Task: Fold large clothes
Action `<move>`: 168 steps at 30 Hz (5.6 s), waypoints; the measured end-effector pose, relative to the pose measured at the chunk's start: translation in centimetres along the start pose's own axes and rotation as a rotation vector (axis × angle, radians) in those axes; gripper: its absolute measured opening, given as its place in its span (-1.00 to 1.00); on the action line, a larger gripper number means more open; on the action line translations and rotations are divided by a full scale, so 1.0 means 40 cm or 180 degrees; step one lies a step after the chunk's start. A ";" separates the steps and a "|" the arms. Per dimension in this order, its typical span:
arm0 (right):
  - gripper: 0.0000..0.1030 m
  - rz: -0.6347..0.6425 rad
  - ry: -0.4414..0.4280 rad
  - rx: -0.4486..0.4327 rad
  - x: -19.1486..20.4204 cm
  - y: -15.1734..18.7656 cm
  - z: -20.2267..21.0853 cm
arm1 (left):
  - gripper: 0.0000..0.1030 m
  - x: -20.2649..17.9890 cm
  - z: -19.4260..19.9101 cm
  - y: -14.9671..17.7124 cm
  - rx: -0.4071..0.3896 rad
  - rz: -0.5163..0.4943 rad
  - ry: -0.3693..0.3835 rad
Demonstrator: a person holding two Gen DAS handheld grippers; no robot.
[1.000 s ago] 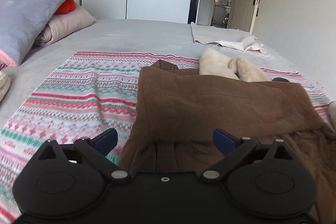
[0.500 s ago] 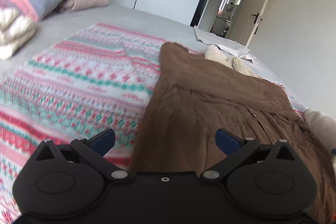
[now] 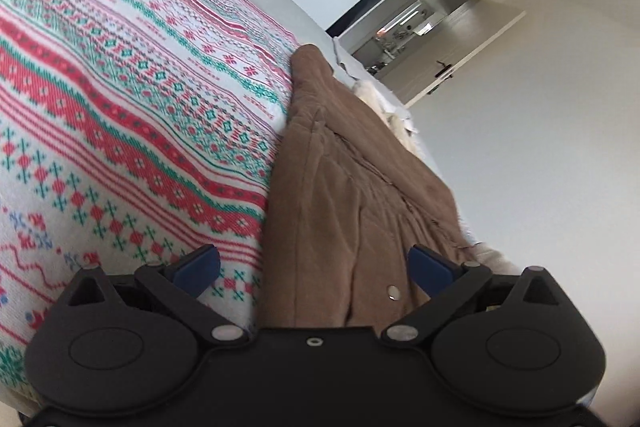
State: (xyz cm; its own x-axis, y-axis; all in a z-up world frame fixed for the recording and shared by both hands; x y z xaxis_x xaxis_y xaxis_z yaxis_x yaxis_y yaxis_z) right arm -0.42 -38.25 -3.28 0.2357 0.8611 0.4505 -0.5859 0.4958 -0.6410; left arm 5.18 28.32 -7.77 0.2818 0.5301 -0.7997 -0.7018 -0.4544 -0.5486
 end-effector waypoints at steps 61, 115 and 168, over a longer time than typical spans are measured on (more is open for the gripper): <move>-0.71 -0.0109 -0.0937 -0.0604 0.206 -0.200 0.153 | -0.66 -0.319 -0.086 -0.120 -0.0338 -0.0747 0.0555; -0.39 0.0660 0.1550 -0.0573 0.223 -0.576 -0.650 | -0.44 0.001 -0.753 -0.570 -0.0230 -0.0898 -0.1355; -0.19 0.1130 0.1607 -0.0812 0.468 -0.554 -0.866 | -0.24 -0.164 -1.046 -0.467 -0.0257 -0.1223 -0.0983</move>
State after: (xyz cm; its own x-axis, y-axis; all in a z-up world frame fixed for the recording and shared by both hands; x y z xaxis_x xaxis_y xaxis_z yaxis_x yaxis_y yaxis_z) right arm 43.83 -29.19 -2.18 0.4327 0.8933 -0.1212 -0.5077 0.1303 -0.8516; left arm 43.81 3.38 -2.48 0.2945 0.8519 -0.4331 -0.5288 -0.2322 -0.8163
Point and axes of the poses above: each gripper's, at about its wrist camera, not at the fingertips, and z roughly against the way its jaws point, x to its left, y to its underside, the point moved 5 cm from there along -z, roughly the way its jaws point, and after that the axes turned 12 degrees about y, right-handed, at the moved point
